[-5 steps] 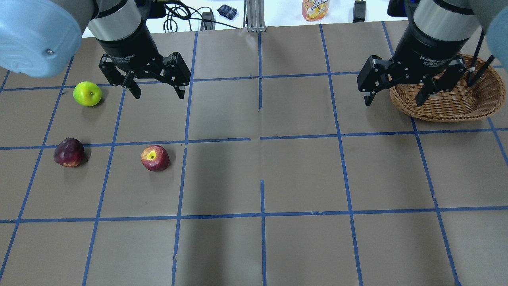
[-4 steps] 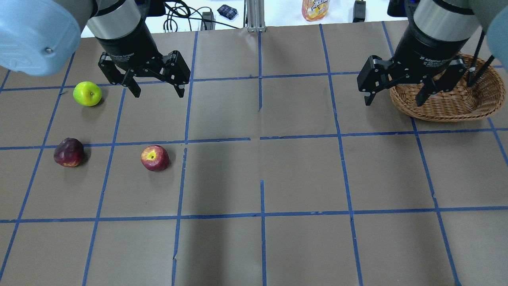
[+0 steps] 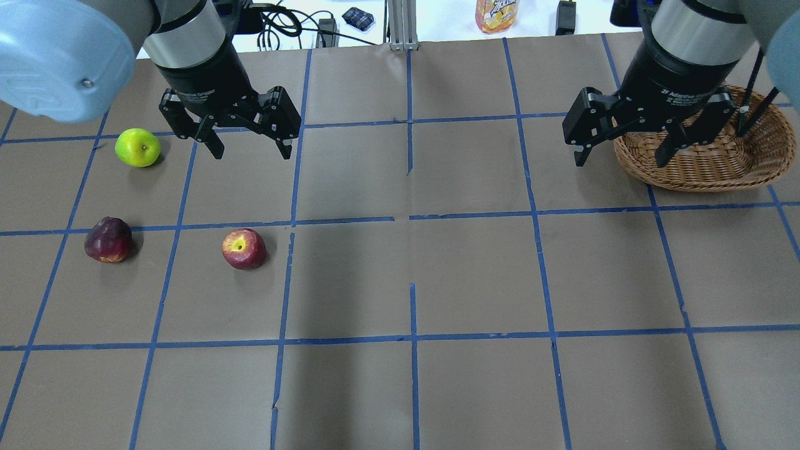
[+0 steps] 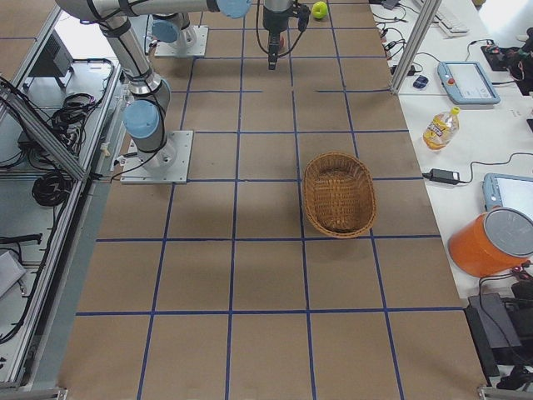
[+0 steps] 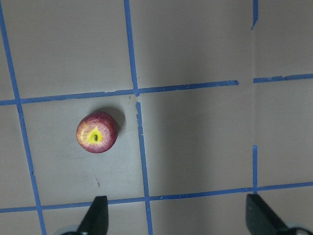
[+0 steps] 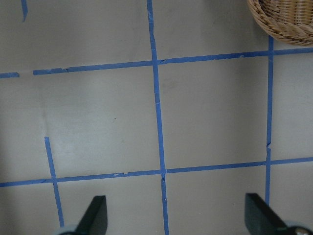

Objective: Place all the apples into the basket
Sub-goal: 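Move the left gripper down over the red-and-yellow apple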

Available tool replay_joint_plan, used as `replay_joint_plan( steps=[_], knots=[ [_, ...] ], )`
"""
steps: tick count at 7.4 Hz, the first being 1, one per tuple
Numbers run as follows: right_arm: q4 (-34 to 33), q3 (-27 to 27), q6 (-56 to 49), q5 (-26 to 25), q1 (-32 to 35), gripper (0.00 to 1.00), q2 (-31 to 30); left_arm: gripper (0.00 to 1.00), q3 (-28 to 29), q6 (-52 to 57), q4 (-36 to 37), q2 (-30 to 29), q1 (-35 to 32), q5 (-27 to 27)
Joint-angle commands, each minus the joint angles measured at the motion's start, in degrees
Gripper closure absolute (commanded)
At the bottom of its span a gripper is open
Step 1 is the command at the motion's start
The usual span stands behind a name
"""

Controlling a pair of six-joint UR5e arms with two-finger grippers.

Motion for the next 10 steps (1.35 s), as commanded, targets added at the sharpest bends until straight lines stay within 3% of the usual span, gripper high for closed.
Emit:
replay_joint_plan(
  steps=[1, 2, 5, 7, 8, 10],
  knots=[
    [-0.2, -0.2, 0.0, 0.0, -0.2, 0.0, 0.0, 0.0, -3.6, 6.2, 2.2, -1.4, 4.2, -0.1],
    [-0.2, -0.3, 0.0, 0.0, -0.1, 0.0, 0.0, 0.0, -8.0, 11.0, 6.4, -2.2, 8.0, -0.5],
    [0.1, 0.3, -0.1, -1.0, 0.0, 0.0, 0.0, 0.0, -21.4, 17.0, 28.3, -3.5, 10.3, 0.2],
    [-0.2, 0.4, 0.0, -1.0, -0.1, 0.0, 0.0, 0.0, -25.5, 17.8, 31.3, -4.4, 11.4, 1.5],
    [-0.6, -0.1, 0.0, -1.0, -0.2, 0.0, -0.1, 0.0, -26.1, 17.8, 32.3, -5.2, 12.3, 6.6],
    [-2.7, -0.1, -0.1, -0.9, -0.2, 0.0, 0.0, 0.0, -26.8, 16.7, 33.1, -7.0, 12.3, 6.5]
  ],
)
